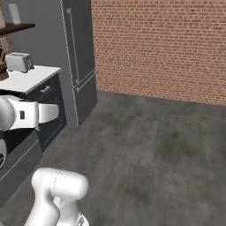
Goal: Gather all objects into one cabinet and sort the glasses and bowls to opposite sides.
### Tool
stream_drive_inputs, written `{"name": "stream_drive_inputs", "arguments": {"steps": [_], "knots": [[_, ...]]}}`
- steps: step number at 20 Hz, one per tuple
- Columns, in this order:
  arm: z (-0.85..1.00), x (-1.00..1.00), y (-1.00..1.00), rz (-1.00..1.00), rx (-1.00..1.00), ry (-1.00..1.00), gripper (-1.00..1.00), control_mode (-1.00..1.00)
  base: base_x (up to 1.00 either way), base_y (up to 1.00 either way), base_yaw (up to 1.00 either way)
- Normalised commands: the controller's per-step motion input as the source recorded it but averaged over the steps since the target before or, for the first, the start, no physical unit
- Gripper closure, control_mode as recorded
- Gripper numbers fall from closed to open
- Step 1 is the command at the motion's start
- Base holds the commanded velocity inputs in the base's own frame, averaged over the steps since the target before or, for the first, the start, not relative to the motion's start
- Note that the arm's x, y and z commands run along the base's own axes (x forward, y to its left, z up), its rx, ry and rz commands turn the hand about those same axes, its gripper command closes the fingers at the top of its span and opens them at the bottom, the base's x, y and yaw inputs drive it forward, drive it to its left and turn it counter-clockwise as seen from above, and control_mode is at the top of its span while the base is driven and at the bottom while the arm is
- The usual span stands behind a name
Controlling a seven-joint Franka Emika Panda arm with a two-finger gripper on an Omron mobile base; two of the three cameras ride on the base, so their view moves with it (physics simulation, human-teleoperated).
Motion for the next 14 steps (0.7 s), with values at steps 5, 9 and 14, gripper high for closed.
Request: {"name": "stream_drive_inputs", "arguments": {"steps": [5,9,14], "knots": [[0.0,0.0,0.0,0.0,0.0,0.0,-1.0,1.0,0.56,0.1,0.11],[0.0,0.0,0.0,0.0,0.0,0.0,-1.0,1.0,0.83,0.0,0.23],[0.0,0.0,0.0,0.0,0.0,0.0,-1.0,1.0,1.0,0.05,0.3]]}}
